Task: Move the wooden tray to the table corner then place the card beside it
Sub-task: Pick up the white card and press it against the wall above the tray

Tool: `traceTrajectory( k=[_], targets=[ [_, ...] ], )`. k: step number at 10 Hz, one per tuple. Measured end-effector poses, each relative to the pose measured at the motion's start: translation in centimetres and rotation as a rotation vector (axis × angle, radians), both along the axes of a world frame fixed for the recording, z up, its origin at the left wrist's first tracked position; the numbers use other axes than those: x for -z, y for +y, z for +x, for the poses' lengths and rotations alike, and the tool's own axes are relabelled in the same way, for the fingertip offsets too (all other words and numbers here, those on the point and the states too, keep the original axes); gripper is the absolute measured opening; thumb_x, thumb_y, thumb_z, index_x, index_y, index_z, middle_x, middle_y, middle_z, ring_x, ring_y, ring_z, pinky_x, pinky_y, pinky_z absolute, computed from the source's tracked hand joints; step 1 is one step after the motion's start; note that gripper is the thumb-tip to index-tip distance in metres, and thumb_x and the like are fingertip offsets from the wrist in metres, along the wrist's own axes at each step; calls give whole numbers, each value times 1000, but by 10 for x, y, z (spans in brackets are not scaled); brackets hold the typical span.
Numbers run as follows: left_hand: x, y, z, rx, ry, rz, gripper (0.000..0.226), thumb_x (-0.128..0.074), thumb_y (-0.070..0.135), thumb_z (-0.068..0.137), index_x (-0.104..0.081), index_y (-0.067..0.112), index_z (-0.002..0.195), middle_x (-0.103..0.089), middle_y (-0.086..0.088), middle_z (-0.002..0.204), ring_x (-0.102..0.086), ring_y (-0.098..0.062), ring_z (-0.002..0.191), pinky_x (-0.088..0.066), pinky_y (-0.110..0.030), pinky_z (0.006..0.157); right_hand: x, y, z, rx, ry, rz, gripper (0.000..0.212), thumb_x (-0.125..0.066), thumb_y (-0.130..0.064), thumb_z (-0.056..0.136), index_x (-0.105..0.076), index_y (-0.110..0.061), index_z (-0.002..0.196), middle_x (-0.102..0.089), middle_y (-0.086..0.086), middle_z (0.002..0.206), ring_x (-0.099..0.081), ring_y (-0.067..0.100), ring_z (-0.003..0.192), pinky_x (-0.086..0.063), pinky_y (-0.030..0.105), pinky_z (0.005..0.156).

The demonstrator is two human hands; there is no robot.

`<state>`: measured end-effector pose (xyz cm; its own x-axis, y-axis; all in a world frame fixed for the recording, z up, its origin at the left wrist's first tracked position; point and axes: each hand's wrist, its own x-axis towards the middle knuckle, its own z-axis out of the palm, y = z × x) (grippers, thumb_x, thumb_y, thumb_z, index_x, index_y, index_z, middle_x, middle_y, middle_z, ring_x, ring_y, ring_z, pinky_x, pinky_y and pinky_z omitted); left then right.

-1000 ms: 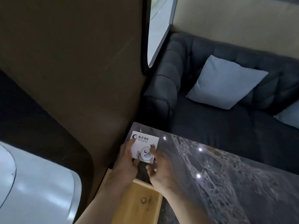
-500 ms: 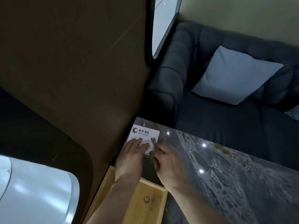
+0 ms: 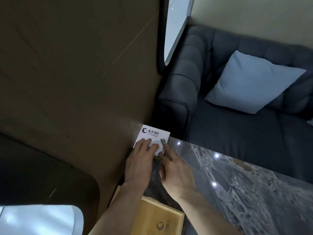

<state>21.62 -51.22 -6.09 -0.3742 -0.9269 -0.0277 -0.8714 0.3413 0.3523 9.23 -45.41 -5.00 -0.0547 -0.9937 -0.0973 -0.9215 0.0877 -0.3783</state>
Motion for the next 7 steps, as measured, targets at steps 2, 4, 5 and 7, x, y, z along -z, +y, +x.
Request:
traceTrajectory(
  k=[2, 4, 5, 7],
  targets=[
    [0, -7, -5, -9, 12, -17, 48, -63, 15, 92, -51, 29, 137, -42, 3, 152, -26, -16, 146, -47, -34, 100, -3, -4, 2, -9, 40, 30, 54, -50, -24, 101, -40, -24, 154, -16, -2, 172, -35, 20, 149, -52, 33, 102],
    [-2, -9, -4, 45, -50, -71, 53, -66, 15, 88, -50, 26, 138, -46, -1, 149, -33, -21, 142, -40, -35, 108, -7, -4, 7, -2, 71, 83, 64, -55, -30, 100, -28, -22, 158, -9, 0, 172, -33, 24, 150, -53, 39, 103],
    [-6, -7, -1, 91, -95, -43, 59, -62, 21, 92, -39, 28, 146, -35, -1, 158, -23, -22, 148, -22, -35, 120, -12, -1, 8, -19, 80, 152, 78, -58, -35, 98, -14, -20, 161, 3, 2, 173, -14, 25, 157, -46, 44, 112],
    [-20, 14, 10, 75, -106, -22, 70, -57, 28, 94, -23, 29, 154, -21, 1, 164, -10, -20, 152, -11, -39, 125, -38, 22, -1, 40, 20, 174, 90, -63, -34, 96, -1, -28, 161, 5, 1, 172, -9, 28, 156, -41, 46, 116]
  ],
)
